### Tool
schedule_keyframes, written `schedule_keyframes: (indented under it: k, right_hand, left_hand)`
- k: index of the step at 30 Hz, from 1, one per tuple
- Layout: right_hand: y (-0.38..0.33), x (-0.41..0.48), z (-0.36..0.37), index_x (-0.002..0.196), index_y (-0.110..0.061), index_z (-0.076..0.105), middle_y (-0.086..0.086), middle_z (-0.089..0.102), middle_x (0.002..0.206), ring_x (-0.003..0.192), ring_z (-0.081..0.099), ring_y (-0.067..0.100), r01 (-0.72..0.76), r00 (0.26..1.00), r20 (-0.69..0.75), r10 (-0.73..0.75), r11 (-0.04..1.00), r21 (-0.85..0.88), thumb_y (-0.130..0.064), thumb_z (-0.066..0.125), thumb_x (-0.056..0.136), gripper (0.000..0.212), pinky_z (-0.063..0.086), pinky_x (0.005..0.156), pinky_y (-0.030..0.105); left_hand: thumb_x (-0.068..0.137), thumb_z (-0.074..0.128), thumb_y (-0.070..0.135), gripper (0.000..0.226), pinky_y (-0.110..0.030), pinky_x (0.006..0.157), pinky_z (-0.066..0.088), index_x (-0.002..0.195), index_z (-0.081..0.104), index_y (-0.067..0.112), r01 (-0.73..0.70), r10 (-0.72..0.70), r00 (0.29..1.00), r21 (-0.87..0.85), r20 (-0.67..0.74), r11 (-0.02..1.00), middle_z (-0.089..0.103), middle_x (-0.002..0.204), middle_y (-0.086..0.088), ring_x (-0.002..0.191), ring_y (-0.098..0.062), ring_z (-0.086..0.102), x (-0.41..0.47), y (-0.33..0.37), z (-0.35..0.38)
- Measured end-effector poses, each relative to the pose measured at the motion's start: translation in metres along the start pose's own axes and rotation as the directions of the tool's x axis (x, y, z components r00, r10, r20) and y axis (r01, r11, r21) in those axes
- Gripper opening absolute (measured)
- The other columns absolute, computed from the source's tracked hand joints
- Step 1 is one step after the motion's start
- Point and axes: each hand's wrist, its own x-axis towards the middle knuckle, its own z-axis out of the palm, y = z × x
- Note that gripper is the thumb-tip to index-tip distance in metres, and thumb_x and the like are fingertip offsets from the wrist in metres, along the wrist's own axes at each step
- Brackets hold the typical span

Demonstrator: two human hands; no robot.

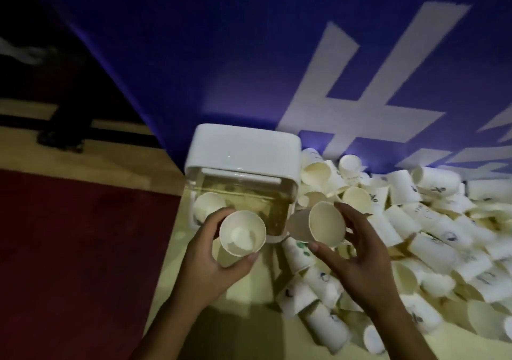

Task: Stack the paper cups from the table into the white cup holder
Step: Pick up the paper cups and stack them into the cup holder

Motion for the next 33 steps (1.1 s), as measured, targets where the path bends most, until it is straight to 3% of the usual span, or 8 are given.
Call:
schedule_keyframes:
  k: [6,11,15,18,23,27,31,33]
  right_hand:
    - [-0.028,-0.007,0.069,0.118,-0.058,0.058,-0.020,0.066,0.126,0.118,0.063,0.008,0.008,0.999,0.039,-0.010,0.999,0.042,-0.037,0.089,0.063,0.067,0.054,0.094,0.033]
    - [-0.037,-0.009,0.086,0.115,-0.065,0.056,-0.025,0.064,0.124,0.117,0.062,0.003,0.020,1.000,0.011,-0.019,1.000,-0.005,-0.036,0.088,0.064,0.067,0.051,0.092,0.027]
    - [-0.036,-0.010,0.088,0.124,-0.053,0.055,-0.021,0.064,0.127,0.120,0.060,0.003,-0.002,1.000,-0.014,0.001,0.998,-0.058,-0.039,0.087,0.066,0.068,0.051,0.093,0.025]
    - [-0.033,-0.010,0.091,0.130,-0.042,0.056,-0.016,0.063,0.130,0.120,0.060,0.004,-0.033,0.999,-0.028,0.031,0.996,-0.079,-0.041,0.087,0.068,0.070,0.051,0.095,0.027]
    - [-0.034,-0.005,0.102,0.132,-0.041,0.055,-0.025,0.061,0.128,0.117,0.060,0.001,-0.021,0.999,-0.037,0.017,0.994,-0.108,-0.049,0.084,0.067,0.071,0.053,0.091,0.021]
    - [-0.036,0.004,0.128,0.137,-0.030,0.055,-0.018,0.062,0.131,0.118,0.062,0.004,0.020,1.000,-0.013,-0.022,0.994,-0.103,-0.049,0.090,0.069,0.078,0.055,0.094,0.025]
    - [-0.043,0.016,0.163,0.139,-0.020,0.053,-0.011,0.060,0.135,0.125,0.059,0.012,0.123,0.990,0.077,-0.116,0.988,-0.091,-0.046,0.088,0.076,0.077,0.052,0.099,0.033]
    - [-0.042,0.022,0.178,0.141,-0.023,0.052,-0.013,0.058,0.137,0.127,0.057,0.009,0.137,0.983,0.134,-0.122,0.985,-0.108,-0.046,0.087,0.077,0.076,0.051,0.101,0.036]
  left_hand:
    - [0.065,0.085,0.051,0.073,-0.018,0.084,0.049,0.126,0.054,0.025,0.056,-0.045,0.982,0.054,-0.185,0.997,0.063,0.119,0.015,0.110,-0.010,0.063,0.009,-0.045,-0.060]
    - [0.069,0.086,0.046,0.077,-0.009,0.088,0.043,0.134,0.054,0.019,0.012,-0.001,0.986,0.064,-0.169,0.998,0.065,0.124,0.009,0.113,-0.002,0.061,0.041,-0.064,-0.065]
    - [0.073,0.093,0.030,0.070,-0.005,0.088,0.041,0.133,0.060,0.016,-0.012,0.022,0.997,0.123,-0.081,0.992,0.066,0.125,0.009,0.111,0.005,0.059,0.052,-0.089,-0.055]
    - [0.071,0.093,0.033,0.069,-0.004,0.086,0.040,0.131,0.063,0.015,0.016,-0.009,0.999,0.194,-0.041,0.981,0.068,0.123,0.004,0.108,-0.007,0.062,0.061,-0.109,-0.049]
    - [0.067,0.095,0.037,0.080,-0.023,0.091,0.053,0.138,0.062,0.023,0.123,-0.128,0.992,0.176,0.021,0.977,0.065,0.130,0.013,0.111,-0.008,0.063,0.065,-0.130,-0.044]
    - [0.067,0.095,0.039,0.087,-0.024,0.093,0.053,0.144,0.054,0.031,0.219,-0.230,0.972,0.161,0.051,0.962,0.066,0.131,0.012,0.114,-0.009,0.064,0.067,-0.135,-0.041]
    - [0.069,0.094,0.023,0.111,-0.034,0.098,0.054,0.155,0.027,0.045,0.241,-0.244,0.959,0.038,0.145,0.970,0.058,0.136,0.013,0.124,-0.011,0.060,0.064,-0.134,-0.048]
    - [0.079,0.087,0.017,0.099,-0.032,0.099,0.054,0.156,0.029,0.042,0.225,-0.225,0.967,0.014,0.117,0.974,0.060,0.139,0.010,0.126,-0.006,0.060,0.056,-0.130,-0.057]
